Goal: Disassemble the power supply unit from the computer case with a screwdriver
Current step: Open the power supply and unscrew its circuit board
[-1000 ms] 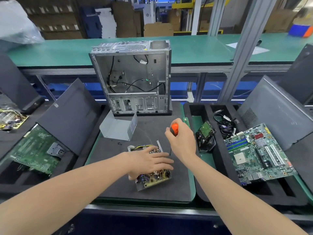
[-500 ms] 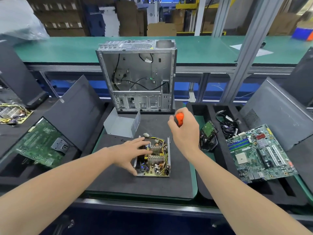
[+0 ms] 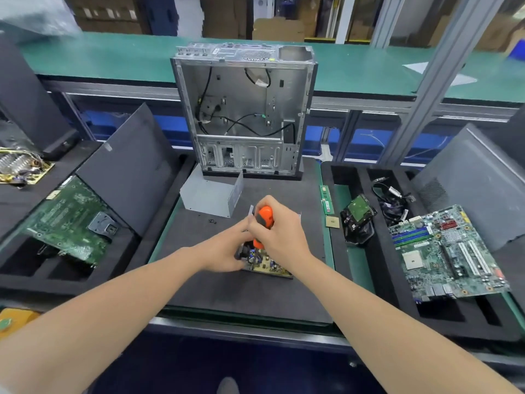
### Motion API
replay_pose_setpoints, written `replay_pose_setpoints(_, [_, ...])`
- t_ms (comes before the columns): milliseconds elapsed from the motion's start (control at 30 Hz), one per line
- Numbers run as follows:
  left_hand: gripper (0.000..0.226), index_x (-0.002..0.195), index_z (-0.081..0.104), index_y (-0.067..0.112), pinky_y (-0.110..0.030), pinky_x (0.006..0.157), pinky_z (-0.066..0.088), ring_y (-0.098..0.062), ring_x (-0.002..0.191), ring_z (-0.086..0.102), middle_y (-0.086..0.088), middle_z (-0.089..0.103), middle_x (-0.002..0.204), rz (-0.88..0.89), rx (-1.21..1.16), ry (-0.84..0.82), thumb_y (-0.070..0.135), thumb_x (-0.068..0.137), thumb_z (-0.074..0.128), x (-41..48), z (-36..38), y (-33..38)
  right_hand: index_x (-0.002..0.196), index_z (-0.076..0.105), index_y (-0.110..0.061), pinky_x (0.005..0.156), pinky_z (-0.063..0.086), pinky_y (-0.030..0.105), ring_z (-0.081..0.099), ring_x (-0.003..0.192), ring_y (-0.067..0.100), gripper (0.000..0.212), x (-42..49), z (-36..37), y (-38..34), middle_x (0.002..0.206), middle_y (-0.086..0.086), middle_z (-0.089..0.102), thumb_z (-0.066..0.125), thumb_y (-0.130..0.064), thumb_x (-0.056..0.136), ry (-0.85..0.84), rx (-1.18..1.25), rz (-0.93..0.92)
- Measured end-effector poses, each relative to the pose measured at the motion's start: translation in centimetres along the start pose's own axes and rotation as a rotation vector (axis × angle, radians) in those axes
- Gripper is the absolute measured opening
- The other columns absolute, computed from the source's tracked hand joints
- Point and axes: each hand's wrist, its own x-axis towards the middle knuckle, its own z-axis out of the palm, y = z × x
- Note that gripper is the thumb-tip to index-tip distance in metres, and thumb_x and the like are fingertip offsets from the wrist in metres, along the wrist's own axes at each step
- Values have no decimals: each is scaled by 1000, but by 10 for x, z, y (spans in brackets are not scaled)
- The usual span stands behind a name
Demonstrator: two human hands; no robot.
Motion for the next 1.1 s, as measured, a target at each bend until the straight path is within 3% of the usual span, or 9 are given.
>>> replay_pose_setpoints(67, [61, 135, 58, 34, -52, 96, 54, -16, 127, 55, 29, 28, 156, -11, -59, 37, 11, 80, 69, -3, 5, -2, 84, 47, -31, 66, 46, 35, 51, 73, 12, 20, -4, 5, 6, 76, -11, 55, 66, -30, 90, -12, -2, 2])
replay_pose_setpoints(167, [61, 127, 63, 41, -49, 105, 49, -11, 153, 32, 22, 25, 164, -4, -101, 84, 1, 81, 67, -8, 8, -5, 86, 48, -32, 79, 52, 37, 60, 96, 16, 20, -8, 8, 12, 99, -4, 65, 67, -28, 90, -19, -4, 1])
replay_pose_setpoints(267, [58, 126, 67, 33, -47, 111, 45, -15, 158, 21, 21, 28, 163, -19, -134, 88, -3, 81, 67, -9, 10, -5, 88, 50, -30, 83, 53, 42, 61, 109, 21, 17, -10, 10, 15, 106, 1, 68, 66, -29, 90, -12, -34, -16])
replay_pose_setpoints(467, [58, 126, 66, 34, -44, 110, 45, -15, 153, 30, 15, 34, 159, -79, -162, 100, -2, 81, 67, -10, 9, -3, 89, 51, -30, 80, 52, 39, 60, 94, 13, 16, -6, 14, 14, 104, -6, 66, 67, -31, 91, 36, -48, -35])
replay_pose_setpoints(700, [54, 132, 66, 27, -47, 106, 48, -15, 153, 30, 8, 29, 166, -108, -154, 64, 1, 84, 66, -11, 8, -3, 89, 52, -27, 81, 56, 44, 62, 101, 21, 16, -8, 16, 15, 108, 5, 68, 65, -34, 92, 37, -65, -47])
replay_pose_setpoints(867, [60, 131, 64, 34, -49, 94, 52, -11, 124, 55, 3, 36, 160, -117, -190, 77, -1, 83, 66, -11, 9, -2, 89, 50, -30, 73, 53, 44, 58, 84, 16, 17, -5, 15, 14, 89, -7, 61, 67, -30, 91, 16, -91, -80])
replay_pose_setpoints(1000, [53, 124, 65, 35, -52, 95, 52, -18, 129, 55, 9, 34, 160, -85, -162, 64, 3, 82, 65, -11, 9, -2, 87, 49, -29, 75, 52, 42, 59, 87, 17, 18, -4, 17, 16, 97, -3, 65, 67, -29, 91, 28, -53, -52])
replay_pose_setpoints(1100, [55, 124, 63, 41, -55, 97, 51, -29, 122, 61, 16, 31, 161, -74, -158, 62, 5, 81, 63, -12, 8, 0, 87, 50, -27, 78, 51, 40, 60, 91, 17, 18, -4, 18, 17, 102, 0, 67, 67, -28, 91, 36, -45, -31])
